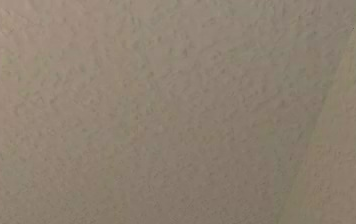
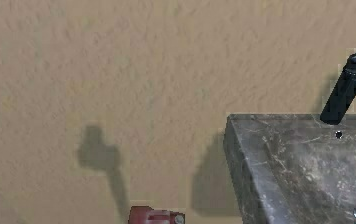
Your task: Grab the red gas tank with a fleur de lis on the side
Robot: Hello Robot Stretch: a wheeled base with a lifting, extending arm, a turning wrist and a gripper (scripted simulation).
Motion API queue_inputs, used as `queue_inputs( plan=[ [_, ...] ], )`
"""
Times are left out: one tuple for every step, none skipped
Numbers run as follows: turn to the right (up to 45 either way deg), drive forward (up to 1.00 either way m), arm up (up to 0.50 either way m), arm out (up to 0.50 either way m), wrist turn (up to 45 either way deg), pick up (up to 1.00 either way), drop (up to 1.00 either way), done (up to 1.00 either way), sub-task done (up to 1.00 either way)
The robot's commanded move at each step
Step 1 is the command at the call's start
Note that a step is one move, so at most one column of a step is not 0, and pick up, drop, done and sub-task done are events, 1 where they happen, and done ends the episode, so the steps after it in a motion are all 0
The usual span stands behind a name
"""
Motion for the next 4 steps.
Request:
queue_inputs(
  plan=[
    [0.0, 0.00, 0.10, 0.00, 0.0, 0.00, 0.00, 0.00, 0.00],
    [0.0, 0.00, 0.00, 0.22, 0.0, 0.00, 0.00, 0.00, 0.00],
    [0.0, 0.00, 0.00, 0.00, 45.0, 0.00, 0.00, 0.00, 0.00],
    [0.0, 0.00, 0.00, 0.00, 45.0, 0.00, 0.00, 0.00, 0.00]
  ],
)
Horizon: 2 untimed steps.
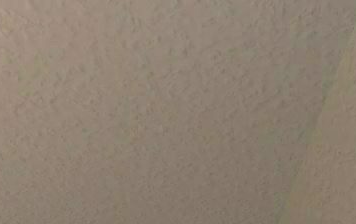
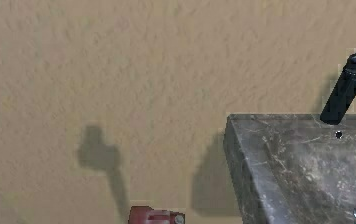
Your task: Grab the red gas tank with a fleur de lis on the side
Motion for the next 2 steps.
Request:
queue_inputs(
  plan=[
    [0.0, 0.00, 0.00, 0.00, 45.0, 0.00, 0.00, 0.00, 0.00],
    [0.0, 0.00, 0.00, 0.00, 36.0, 0.00, 0.00, 0.00, 0.00]
  ],
)
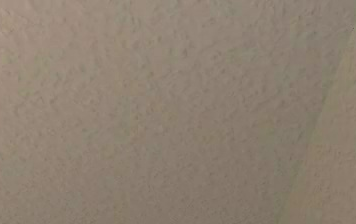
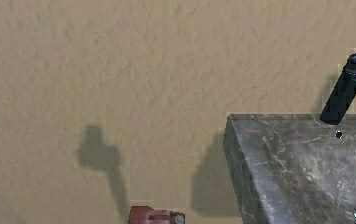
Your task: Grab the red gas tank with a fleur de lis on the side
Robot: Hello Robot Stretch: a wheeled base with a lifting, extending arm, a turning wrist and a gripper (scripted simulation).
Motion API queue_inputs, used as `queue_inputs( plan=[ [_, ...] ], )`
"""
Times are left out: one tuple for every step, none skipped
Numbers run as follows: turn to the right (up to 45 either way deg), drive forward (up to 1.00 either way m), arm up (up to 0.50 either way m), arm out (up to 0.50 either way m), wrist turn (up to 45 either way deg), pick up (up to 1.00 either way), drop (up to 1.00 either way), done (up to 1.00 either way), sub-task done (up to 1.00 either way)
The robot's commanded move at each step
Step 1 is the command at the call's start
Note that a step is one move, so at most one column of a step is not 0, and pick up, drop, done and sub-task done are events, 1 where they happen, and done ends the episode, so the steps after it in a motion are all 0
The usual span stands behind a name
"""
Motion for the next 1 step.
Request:
queue_inputs(
  plan=[
    [0.0, 0.00, 0.00, 0.00, 0.0, 1.00, 0.00, 0.00, 0.00]
  ],
)
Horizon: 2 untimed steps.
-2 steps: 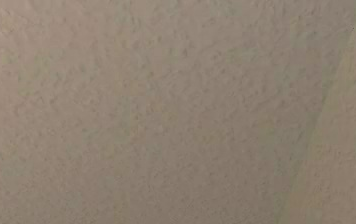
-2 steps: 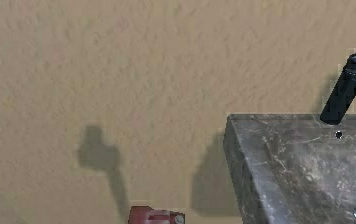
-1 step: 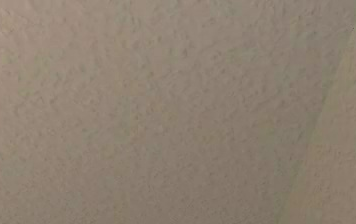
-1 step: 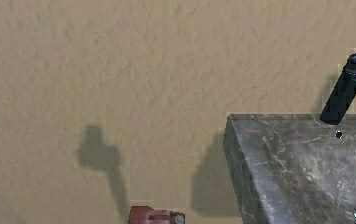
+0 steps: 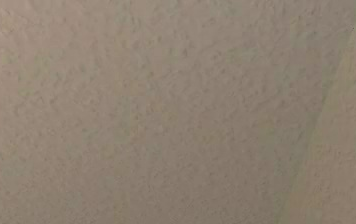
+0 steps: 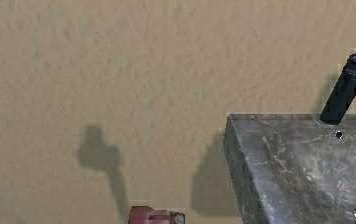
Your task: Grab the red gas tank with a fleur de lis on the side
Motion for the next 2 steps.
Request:
queue_inputs(
  plan=[
    [0.0, 0.00, 0.10, 0.00, 0.0, 0.00, 0.00, 0.00, 0.00],
    [0.0, 0.00, 0.00, 0.00, 0.0, 0.00, 0.00, 1.00, 0.00]
  ],
)
